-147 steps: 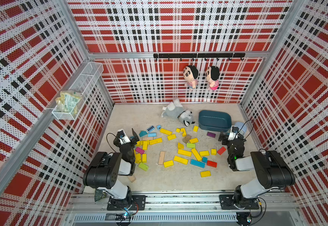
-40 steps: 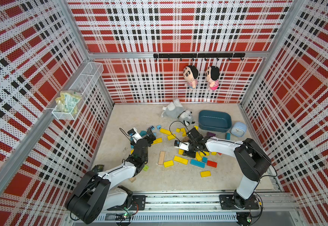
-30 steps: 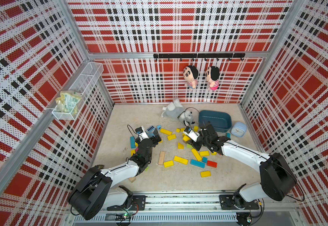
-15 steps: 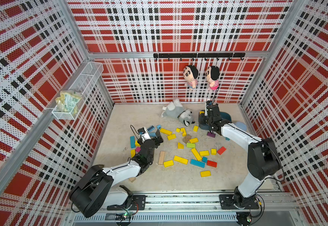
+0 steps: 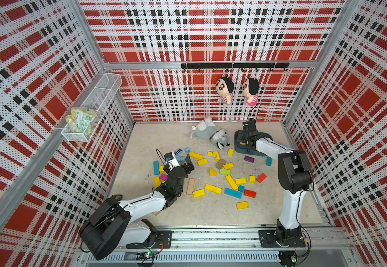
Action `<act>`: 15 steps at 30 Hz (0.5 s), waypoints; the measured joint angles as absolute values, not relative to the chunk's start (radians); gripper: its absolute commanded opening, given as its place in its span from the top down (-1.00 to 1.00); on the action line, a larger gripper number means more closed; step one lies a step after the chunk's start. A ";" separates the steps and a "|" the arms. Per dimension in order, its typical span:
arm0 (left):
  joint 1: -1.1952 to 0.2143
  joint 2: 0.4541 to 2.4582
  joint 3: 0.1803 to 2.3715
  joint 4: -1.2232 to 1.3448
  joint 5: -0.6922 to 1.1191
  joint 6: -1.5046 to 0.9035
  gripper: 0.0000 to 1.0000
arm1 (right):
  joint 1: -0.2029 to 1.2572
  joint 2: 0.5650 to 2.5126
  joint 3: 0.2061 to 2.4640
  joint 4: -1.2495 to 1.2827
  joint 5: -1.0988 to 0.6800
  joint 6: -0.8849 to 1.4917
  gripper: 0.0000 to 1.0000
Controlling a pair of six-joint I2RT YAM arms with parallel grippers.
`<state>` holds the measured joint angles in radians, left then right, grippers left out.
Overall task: Pick out the yellow building blocks
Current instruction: Place the building block in the storage box.
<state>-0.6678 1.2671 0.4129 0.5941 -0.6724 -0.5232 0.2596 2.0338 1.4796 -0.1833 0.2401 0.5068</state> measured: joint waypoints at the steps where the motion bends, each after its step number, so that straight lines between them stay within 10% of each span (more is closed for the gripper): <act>1: -0.670 1.267 0.413 0.592 -0.673 -0.523 -0.97 | 0.258 2.049 1.488 -0.188 0.237 0.505 0.93; 15: -0.702 1.280 0.427 0.522 -0.680 -0.458 -0.96 | 0.266 2.137 1.512 -0.240 0.141 0.488 0.76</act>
<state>-0.7017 1.2797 0.4267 0.5220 -0.6796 -0.4576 0.2665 2.1372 1.5120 -0.2401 0.1410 0.4881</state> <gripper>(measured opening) 0.982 0.331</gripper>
